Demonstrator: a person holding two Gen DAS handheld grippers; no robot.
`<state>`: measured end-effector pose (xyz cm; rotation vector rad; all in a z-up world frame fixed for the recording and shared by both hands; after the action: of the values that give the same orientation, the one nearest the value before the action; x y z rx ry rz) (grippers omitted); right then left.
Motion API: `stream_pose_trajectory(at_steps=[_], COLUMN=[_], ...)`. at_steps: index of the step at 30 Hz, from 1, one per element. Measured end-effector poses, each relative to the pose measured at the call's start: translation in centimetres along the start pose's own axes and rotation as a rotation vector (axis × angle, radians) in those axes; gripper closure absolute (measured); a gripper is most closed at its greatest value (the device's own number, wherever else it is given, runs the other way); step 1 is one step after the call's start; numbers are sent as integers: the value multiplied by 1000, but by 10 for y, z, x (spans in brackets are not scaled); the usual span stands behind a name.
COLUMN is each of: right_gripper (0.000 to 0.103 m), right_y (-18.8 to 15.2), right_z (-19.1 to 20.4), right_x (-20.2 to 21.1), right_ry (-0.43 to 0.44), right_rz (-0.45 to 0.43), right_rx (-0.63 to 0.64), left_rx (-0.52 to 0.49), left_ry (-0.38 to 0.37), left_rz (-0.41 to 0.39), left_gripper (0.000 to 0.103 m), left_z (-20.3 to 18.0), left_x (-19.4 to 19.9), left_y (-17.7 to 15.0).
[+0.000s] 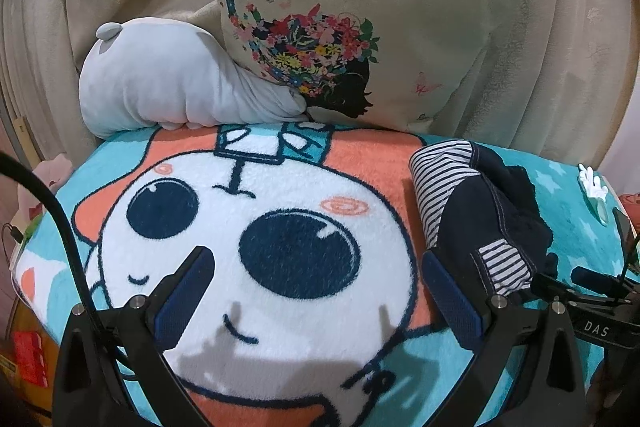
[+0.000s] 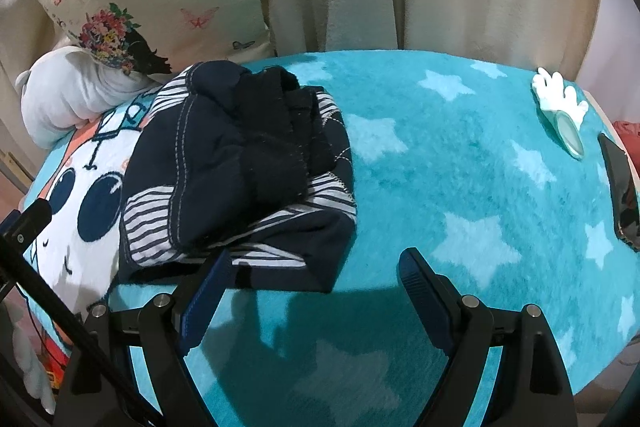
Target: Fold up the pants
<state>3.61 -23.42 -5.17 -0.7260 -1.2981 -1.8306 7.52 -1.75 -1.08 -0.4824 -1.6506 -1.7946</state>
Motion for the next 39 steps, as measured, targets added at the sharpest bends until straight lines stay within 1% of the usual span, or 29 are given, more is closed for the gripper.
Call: stream_pose_trajectory(at_steps=[7,20,39], right_gripper=[15,15,15], right_y=[-2,-2,-6], right_z=[5,6,11], right_x=[1,4,1], right_ry=[-36,-167,-202], right_rz=[1,-18,-1], right_rx=[31,126,172], left_rx=[11,4,-1], left_ry=[-1,1,-1], left_rz=[3,7,16], left_gripper=[0,0,0], left_z=[7,2,0], left_x=[1,1,1], left_y=[-3,-5,-7])
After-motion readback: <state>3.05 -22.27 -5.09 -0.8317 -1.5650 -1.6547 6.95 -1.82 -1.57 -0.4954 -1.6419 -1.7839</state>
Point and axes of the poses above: each gripper's, at about its wrist camera, not at the fingertips, and x roughly against the way its jaws point, z to its left, y to its top, the point moved 7 cm from there along -x, roughly the way its jaws point, and after that the axes turned 13 degrees about y, right-handed, at the moved point
